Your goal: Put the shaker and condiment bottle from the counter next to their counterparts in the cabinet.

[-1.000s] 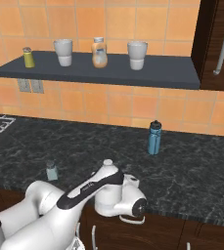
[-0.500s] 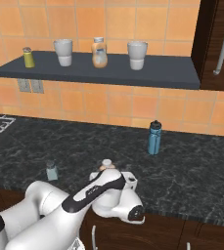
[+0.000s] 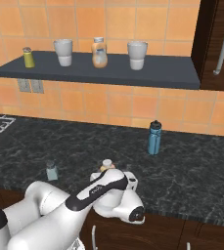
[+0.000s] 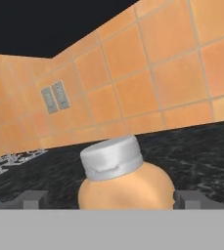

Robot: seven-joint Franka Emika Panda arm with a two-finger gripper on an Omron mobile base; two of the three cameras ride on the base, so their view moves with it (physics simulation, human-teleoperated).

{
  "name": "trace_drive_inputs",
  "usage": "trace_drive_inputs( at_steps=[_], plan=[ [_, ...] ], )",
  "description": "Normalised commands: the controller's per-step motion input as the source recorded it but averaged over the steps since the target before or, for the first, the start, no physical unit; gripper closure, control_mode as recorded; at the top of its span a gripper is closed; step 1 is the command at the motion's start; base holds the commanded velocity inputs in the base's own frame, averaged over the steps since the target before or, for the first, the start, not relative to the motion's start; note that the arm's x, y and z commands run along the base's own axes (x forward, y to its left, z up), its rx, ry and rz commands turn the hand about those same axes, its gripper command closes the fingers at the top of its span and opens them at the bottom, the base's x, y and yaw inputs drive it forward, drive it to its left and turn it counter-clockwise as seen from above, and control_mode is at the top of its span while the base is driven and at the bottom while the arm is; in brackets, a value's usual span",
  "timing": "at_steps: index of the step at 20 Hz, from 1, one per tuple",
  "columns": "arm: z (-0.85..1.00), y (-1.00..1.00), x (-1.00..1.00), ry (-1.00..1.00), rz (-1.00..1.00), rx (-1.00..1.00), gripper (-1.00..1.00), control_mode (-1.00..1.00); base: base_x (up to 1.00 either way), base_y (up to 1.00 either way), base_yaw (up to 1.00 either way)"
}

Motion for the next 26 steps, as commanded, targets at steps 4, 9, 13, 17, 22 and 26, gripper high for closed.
trace_drive_inputs(
  at_steps=[4,9,13,17,22,26],
  plan=[
    [-0.01,0.07,0.07,-0.01,0.0,0.0,-1.0,-1.0,0.0,0.0,0.0],
    [0.0,0.03,0.18,0.0,0.0,0.0,-1.0,-1.0,0.0,0.0,0.0],
    [0.0,-0.01,0.12,0.0,0.0,0.0,-1.0,-1.0,0.0,0.0,0.0],
    [0.0,-0.02,0.05,0.0,0.0,0.0,-1.0,-1.0,0.0,0.0,0.0],
    [-0.2,0.05,0.14,0.0,0.0,0.0,1.0,-1.0,0.0,0.0,0.0],
    [-0.37,0.13,0.26,0.0,0.0,0.0,1.0,-1.0,0.0,0.0,0.0]
  ],
)
